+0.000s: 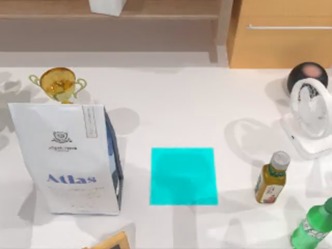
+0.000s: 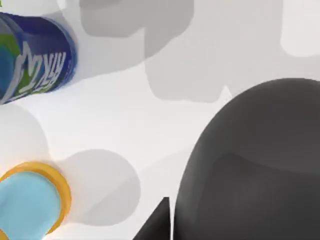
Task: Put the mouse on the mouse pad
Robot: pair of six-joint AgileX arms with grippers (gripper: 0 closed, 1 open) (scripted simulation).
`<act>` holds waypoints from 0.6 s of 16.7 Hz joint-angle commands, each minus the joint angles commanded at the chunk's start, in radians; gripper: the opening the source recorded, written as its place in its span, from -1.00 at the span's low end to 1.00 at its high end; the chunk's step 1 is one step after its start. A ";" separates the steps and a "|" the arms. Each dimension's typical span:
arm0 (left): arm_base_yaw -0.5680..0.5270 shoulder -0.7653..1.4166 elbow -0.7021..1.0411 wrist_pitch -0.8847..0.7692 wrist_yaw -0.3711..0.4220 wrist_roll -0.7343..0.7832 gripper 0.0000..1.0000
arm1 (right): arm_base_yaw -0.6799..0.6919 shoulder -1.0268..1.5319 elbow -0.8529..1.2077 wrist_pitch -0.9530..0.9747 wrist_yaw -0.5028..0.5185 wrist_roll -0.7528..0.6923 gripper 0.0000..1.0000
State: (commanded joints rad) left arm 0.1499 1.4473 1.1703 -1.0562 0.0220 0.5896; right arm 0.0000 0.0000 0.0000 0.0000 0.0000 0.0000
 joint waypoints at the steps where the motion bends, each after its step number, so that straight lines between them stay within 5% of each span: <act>1: -0.015 0.015 0.051 0.010 0.006 0.071 -1.00 | 0.000 0.000 0.000 0.000 0.000 0.000 1.00; 10: -0.349 0.371 0.497 0.002 0.094 0.922 -1.00 | 0.000 0.000 0.000 0.000 0.000 0.000 1.00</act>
State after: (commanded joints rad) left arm -0.1993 1.8187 1.6678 -1.0544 0.1160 1.5115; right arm 0.0000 0.0000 0.0000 0.0000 0.0000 0.0000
